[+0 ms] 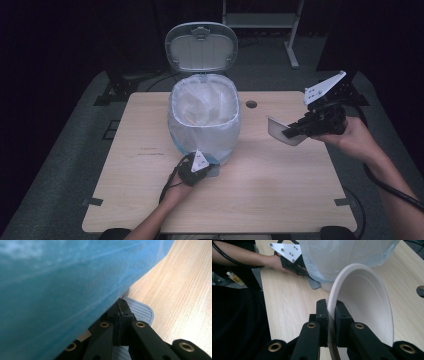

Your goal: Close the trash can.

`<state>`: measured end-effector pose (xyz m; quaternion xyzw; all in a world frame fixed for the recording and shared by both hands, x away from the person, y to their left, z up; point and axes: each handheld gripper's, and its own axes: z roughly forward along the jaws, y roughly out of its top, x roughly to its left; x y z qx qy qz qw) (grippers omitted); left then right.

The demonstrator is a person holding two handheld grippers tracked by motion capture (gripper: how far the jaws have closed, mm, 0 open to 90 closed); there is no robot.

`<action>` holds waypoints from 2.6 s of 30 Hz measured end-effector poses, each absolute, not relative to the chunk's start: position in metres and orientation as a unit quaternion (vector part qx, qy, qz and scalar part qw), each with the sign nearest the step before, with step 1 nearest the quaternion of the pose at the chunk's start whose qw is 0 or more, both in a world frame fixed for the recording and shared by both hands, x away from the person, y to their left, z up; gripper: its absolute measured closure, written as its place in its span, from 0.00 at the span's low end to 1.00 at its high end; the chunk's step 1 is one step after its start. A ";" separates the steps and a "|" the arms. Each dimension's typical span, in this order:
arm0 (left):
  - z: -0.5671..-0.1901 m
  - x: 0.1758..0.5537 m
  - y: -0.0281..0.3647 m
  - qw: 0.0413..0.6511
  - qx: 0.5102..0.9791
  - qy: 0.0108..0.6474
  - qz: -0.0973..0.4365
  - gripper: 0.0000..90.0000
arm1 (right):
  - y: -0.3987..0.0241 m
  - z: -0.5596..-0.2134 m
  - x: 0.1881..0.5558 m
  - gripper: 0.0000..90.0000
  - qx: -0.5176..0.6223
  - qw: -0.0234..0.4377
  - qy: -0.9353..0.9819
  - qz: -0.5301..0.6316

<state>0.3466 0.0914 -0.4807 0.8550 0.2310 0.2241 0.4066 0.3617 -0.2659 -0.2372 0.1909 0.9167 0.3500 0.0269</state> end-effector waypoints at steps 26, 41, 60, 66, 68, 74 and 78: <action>-0.481 0.347 0.091 0.407 0.854 0.231 0.225 1.00 | -0.247 -0.191 0.367 0.93 0.167 0.040 0.918 0.358; -0.481 0.347 0.092 0.405 0.856 0.230 0.225 1.00 | -0.233 -0.162 0.370 0.93 0.154 0.046 0.918 0.362; -0.481 0.347 0.092 0.405 0.856 0.230 0.226 1.00 | -0.216 -0.139 0.375 0.93 0.141 0.055 0.919 0.364; -0.480 0.347 0.092 0.404 0.856 0.230 0.225 1.00 | -0.211 -0.132 0.375 0.93 0.136 0.058 0.920 0.364; -0.480 0.347 0.092 0.404 0.856 0.230 0.225 1.00 | -0.210 -0.130 0.375 0.93 0.135 0.060 0.920 0.362; -0.480 0.347 0.092 0.404 0.856 0.230 0.225 1.00 | -0.204 -0.125 0.378 0.93 0.130 0.059 0.920 0.364; -0.480 0.347 0.092 0.404 0.856 0.230 0.225 1.00 | -0.197 -0.123 0.380 0.93 0.125 0.057 0.922 0.361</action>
